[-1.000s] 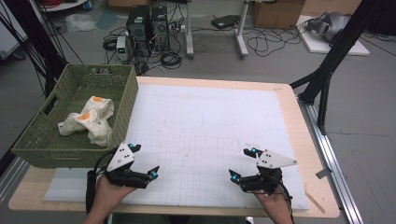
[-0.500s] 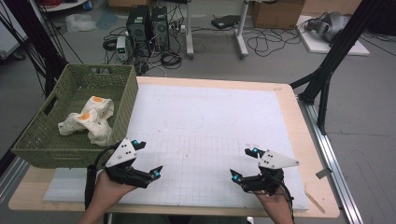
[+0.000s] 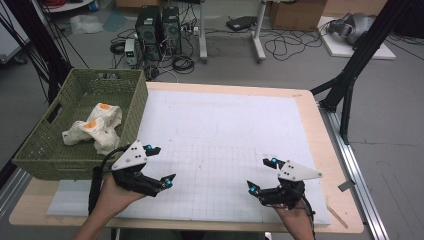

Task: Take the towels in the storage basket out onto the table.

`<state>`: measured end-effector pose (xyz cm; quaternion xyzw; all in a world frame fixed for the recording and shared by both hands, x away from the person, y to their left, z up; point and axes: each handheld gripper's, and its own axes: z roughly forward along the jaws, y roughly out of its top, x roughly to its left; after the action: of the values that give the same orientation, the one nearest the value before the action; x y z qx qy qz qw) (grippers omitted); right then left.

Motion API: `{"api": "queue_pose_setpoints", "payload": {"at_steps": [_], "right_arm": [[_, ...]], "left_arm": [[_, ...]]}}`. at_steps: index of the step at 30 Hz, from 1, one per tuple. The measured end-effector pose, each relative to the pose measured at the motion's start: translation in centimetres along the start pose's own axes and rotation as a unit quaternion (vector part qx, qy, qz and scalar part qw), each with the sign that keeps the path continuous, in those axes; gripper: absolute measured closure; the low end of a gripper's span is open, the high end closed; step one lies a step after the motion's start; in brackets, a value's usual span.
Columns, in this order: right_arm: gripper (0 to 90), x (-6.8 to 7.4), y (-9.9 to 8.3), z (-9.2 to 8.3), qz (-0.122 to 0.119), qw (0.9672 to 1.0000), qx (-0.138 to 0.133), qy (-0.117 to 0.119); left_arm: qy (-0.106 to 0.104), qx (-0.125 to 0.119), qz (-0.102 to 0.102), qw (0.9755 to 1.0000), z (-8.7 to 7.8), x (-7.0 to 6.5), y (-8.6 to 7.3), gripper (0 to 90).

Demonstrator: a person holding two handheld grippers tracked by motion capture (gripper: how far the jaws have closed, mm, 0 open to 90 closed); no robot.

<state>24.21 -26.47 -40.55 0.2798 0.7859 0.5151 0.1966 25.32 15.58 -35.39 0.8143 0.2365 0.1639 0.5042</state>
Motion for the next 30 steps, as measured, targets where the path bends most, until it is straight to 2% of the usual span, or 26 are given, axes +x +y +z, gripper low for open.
{"api": "queue_pose_setpoints", "payload": {"at_steps": [13,18,30], "right_arm": [[10.9,-0.1,0.1,-0.2,0.008,1.0000,-0.005,0.002],[10.9,-0.2,0.1,-0.1,0.004,1.0000,-0.005,0.003],[10.9,-0.4,0.0,0.0,0.011,0.9999,0.000,0.005]], "left_arm": [[-0.003,0.000,-0.005,1.0000,0.1,0.8,0.4,10.4],[0.001,-0.002,-0.003,1.0000,0.0,1.2,0.8,10.4],[0.011,-0.007,-0.012,0.9998,-1.4,3.4,1.9,11.8]]}}
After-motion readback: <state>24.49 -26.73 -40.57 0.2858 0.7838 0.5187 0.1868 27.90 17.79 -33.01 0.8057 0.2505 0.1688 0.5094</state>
